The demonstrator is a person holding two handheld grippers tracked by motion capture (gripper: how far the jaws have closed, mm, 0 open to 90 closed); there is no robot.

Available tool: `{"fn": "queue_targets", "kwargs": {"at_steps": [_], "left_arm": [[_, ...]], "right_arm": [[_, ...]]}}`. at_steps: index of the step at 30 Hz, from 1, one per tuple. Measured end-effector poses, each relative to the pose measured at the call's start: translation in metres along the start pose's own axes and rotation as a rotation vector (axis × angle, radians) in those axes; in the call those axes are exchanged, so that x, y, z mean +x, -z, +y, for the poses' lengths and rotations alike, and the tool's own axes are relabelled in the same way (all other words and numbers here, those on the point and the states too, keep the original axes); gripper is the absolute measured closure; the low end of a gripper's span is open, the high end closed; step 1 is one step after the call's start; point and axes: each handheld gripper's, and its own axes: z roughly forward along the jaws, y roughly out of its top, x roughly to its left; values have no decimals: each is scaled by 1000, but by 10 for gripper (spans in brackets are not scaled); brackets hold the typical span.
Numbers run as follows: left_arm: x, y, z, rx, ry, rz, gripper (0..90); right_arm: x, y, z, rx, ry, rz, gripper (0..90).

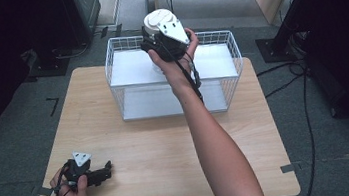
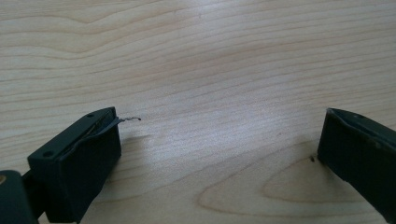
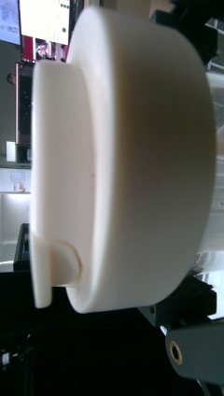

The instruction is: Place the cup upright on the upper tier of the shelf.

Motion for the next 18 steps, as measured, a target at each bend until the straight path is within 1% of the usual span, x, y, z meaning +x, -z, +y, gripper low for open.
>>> {"fn": "queue_targets", "kwargs": {"at_steps": [2,3,6,7,8,11,12,13,14,15,16,18], "left_arm": [[0,0,0,0,0,0,0],[0,0,0,0,0,0,0],[0,0,0,0,0,0,0],[0,0,0,0,0,0,0],[0,0,0,0,0,0,0],[0,0,0,-2,0,1,0],[0,0,0,-1,0,1,0],[0,0,0,-1,0,1,0],[0,0,0,-2,0,1,0],[0,0,0,-2,0,1,0],[0,0,0,-1,0,1,0],[0,0,0,-2,0,1,0]], "right_arm": [[-1,1,-1,-2,6,7,153],[-1,2,0,-2,0,12,149],[-5,6,0,14,-25,66,111],[-7,8,-1,23,-29,88,97],[-8,9,-3,26,-24,99,95],[-10,13,-8,29,-13,107,93],[-14,16,-13,39,0,109,93],[-14,16,-13,39,0,109,93],[-18,19,-17,48,3,115,91],[-18,19,-17,48,3,115,91],[-21,22,-21,53,-7,126,87],[-22,24,-23,56,-8,130,87]]}}
